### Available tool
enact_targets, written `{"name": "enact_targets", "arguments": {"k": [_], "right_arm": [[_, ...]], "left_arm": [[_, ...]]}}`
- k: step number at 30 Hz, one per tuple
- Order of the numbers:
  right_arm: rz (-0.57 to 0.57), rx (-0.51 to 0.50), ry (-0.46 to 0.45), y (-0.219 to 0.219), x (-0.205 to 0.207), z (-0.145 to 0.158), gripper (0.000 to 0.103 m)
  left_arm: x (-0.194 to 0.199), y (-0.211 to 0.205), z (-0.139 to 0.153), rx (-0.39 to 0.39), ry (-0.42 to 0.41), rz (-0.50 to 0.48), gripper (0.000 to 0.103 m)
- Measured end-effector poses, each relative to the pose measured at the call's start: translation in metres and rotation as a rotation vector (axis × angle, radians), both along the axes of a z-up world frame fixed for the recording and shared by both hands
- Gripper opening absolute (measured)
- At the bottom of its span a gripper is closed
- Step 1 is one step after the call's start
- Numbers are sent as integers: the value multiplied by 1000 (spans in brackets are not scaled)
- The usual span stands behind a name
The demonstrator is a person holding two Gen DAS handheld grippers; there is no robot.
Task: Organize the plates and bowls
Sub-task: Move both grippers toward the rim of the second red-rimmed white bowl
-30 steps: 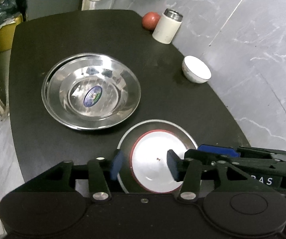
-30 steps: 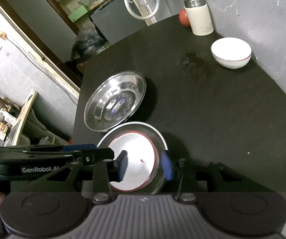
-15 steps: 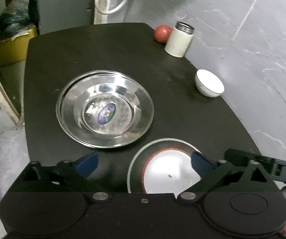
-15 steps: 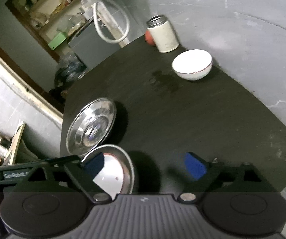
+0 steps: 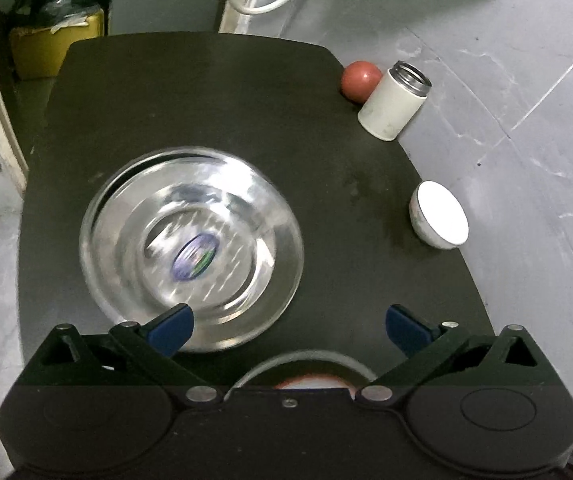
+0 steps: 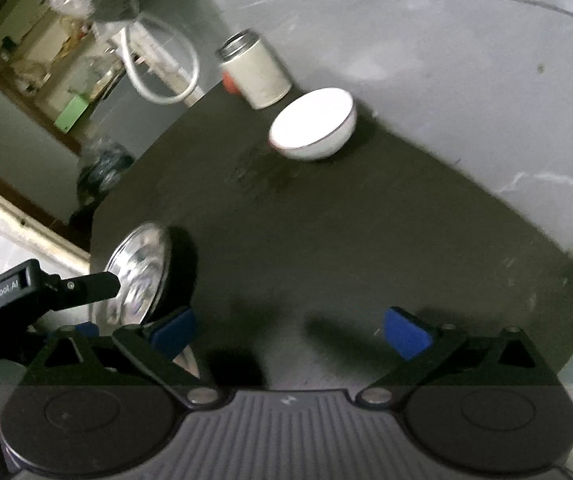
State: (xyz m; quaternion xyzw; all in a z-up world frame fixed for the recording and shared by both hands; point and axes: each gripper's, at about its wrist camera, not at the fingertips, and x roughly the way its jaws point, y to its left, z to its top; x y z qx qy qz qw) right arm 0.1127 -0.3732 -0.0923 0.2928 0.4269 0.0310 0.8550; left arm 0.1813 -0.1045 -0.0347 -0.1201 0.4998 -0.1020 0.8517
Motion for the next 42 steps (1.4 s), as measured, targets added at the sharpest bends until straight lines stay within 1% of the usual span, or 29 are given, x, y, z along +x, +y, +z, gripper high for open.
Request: {"name": "enact_targets", "arguments": {"k": [4, 10, 13, 16, 19, 21, 24, 29, 32, 36, 37, 39, 40, 41, 42], "right_arm": [[-58, 2, -11, -12, 14, -5, 103], [-120, 5, -22, -21, 43, -17, 103], [-190, 60, -3, -27, 58, -23, 103], [-238, 86, -30, -31, 70, -25, 103], [-281, 87, -56, -32, 81, -29, 103], [-313, 76, -59, -32, 86, -33, 103], [-376, 15, -88, -29, 90, -37, 103], [-414, 4, -103, -28, 96, -41, 102], [-435, -7, -116, -29, 99, -42, 98], [-443, 0, -115, -32, 105, -43, 84], [-443, 4, -116, -33, 106, -43, 83], [-441, 12, -116, -34, 109, -44, 78], [-438, 15, -116, -34, 109, -43, 77], [-436, 17, -117, -34, 111, -43, 74], [-435, 20, -116, -35, 113, -43, 70]], "left_arm": [[29, -25, 0, 30, -25, -42, 102], [83, -63, -6, 82, -58, -99, 102], [108, -80, -12, 100, -63, -127, 102], [128, -94, -18, 96, -55, -134, 102], [141, -106, -23, 99, -53, -161, 102], [147, -115, -26, 118, -58, -193, 102], [157, -128, -31, 153, -59, -233, 102], [164, -138, -39, 165, -44, -259, 102], [169, -141, -44, 169, -33, -276, 102], [169, -142, -45, 164, -40, -305, 102], [169, -143, -45, 163, -46, -314, 102], [168, -143, -47, 159, -55, -333, 97], [168, -144, -47, 157, -57, -339, 96], [168, -145, -48, 154, -58, -346, 93], [167, -146, -48, 152, -58, -351, 88]]}}
